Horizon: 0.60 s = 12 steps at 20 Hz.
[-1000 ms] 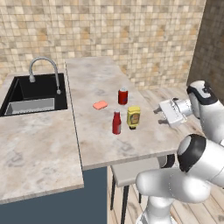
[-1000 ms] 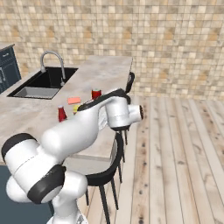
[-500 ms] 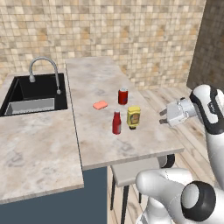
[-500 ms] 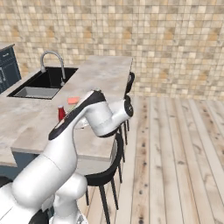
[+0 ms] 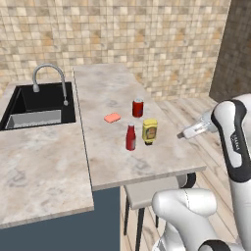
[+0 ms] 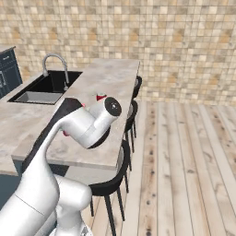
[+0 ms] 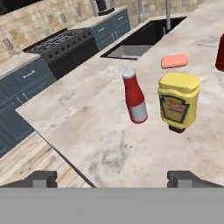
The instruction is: Move the mustard and ketchup from the cabinet to the dining counter.
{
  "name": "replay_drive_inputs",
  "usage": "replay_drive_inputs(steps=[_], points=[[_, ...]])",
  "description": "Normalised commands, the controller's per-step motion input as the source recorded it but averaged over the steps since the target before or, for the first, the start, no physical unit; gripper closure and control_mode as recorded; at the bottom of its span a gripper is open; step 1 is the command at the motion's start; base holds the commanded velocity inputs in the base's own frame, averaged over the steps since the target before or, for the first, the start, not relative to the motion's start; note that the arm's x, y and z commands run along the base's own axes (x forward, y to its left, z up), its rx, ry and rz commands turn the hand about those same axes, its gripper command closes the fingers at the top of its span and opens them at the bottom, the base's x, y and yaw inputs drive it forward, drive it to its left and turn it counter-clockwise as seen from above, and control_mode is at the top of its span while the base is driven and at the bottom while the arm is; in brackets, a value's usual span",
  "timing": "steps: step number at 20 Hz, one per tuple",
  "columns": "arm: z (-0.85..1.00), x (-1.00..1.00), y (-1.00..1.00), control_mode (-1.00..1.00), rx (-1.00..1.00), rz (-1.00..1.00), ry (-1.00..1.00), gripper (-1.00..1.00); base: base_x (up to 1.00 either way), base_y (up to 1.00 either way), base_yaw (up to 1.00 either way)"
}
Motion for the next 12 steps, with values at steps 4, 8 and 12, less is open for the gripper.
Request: replay_drive_inputs(steps=[4, 8, 12], points=[[0.27, -0.43, 0.14, -1.0, -0.06, -0.24, 0.21, -1.0, 0.0, 0.0, 0.0], [0.27, -0.49, 0.1, -1.0, -0.07, -0.22, 0.21, -1.0, 0.0, 0.0, 0.0], [0.28, -0.56, 0.09, -1.0, -0.13, -0.15, 0.07, -1.0, 0.0, 0.0, 0.0]])
